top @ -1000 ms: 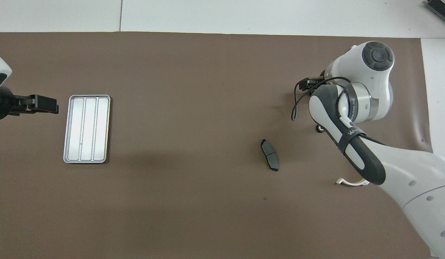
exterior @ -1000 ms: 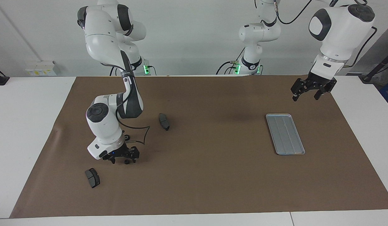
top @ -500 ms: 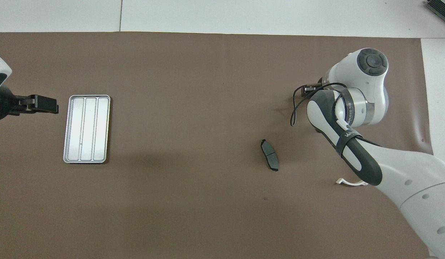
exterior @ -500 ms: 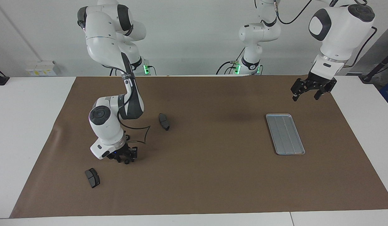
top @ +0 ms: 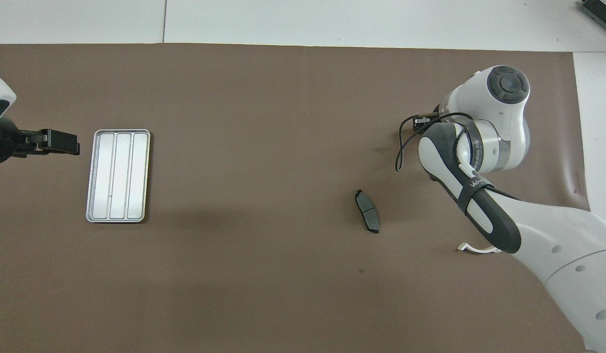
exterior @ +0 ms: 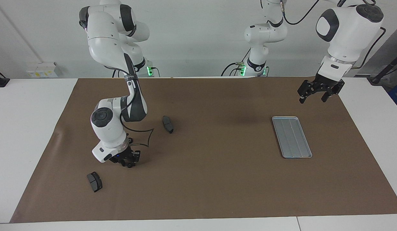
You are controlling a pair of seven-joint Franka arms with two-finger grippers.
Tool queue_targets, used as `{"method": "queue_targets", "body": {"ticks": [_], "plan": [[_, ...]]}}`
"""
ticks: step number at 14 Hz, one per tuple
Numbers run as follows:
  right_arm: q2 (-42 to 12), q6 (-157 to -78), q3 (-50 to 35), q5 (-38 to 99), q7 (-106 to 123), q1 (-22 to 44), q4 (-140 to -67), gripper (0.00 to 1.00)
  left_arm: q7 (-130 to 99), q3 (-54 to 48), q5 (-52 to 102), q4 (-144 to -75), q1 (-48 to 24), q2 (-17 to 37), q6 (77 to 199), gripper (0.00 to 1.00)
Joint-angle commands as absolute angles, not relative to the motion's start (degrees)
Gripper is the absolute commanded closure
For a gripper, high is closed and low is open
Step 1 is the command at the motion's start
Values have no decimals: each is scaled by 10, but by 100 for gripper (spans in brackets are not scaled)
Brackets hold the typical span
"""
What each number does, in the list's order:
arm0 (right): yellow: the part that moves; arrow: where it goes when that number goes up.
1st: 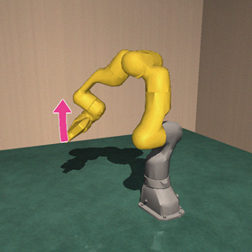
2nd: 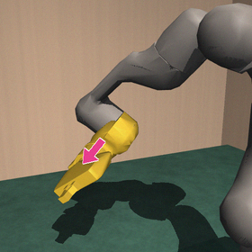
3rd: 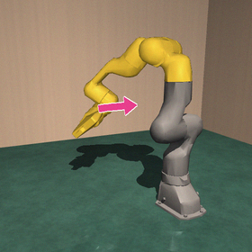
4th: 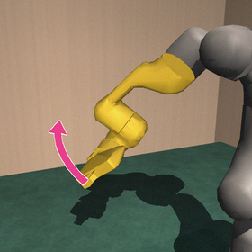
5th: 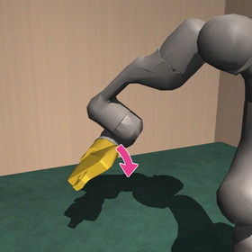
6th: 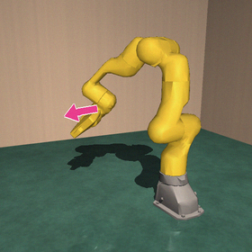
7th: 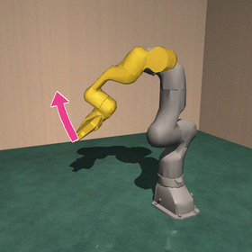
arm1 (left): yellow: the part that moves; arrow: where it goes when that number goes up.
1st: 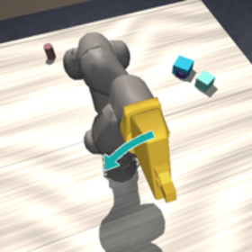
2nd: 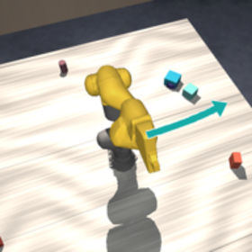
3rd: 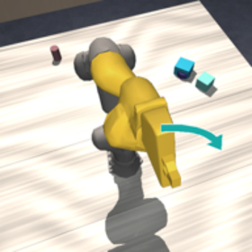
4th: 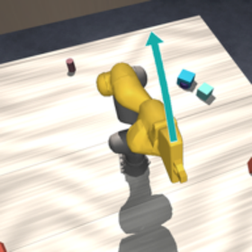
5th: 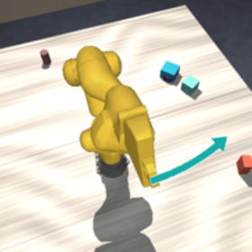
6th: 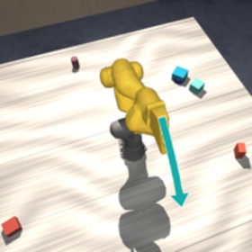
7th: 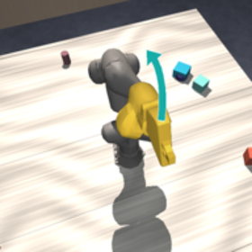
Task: Pick bearing gear from pile to tray
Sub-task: 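Reach the right gripper down and grasp a small black gear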
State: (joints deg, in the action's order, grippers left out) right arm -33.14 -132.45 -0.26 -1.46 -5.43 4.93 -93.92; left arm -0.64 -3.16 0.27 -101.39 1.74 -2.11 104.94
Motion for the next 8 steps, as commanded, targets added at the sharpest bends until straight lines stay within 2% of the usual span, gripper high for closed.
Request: {"method": "queue_targets", "body": {"ticks": [1, 4, 6, 7, 8], "plan": [[-325, -1367, -10, -17, -62, 45, -967, 52, -6, -29, 2, -1023, 16, -31, 1050, 0], [-325, -1367, -10, -16, -62, 45, -969, 52, -7, -29, 1, -1023, 16, -31, 1050, 0], [-325, -1366, -10, -17, -62, 45, -969, 60, -7, -29, 1, -1023, 16, -31, 1050, 0], [-325, -1366, -10, -17, -62, 45, -969, 68, -7, -29, 2, -1023, 16, -31, 1050, 0], [-325, -1364, -10, -16, -62, 45, -969, 83, -7, -29, 1, -1023, 16, -31, 1050, 0]]}}
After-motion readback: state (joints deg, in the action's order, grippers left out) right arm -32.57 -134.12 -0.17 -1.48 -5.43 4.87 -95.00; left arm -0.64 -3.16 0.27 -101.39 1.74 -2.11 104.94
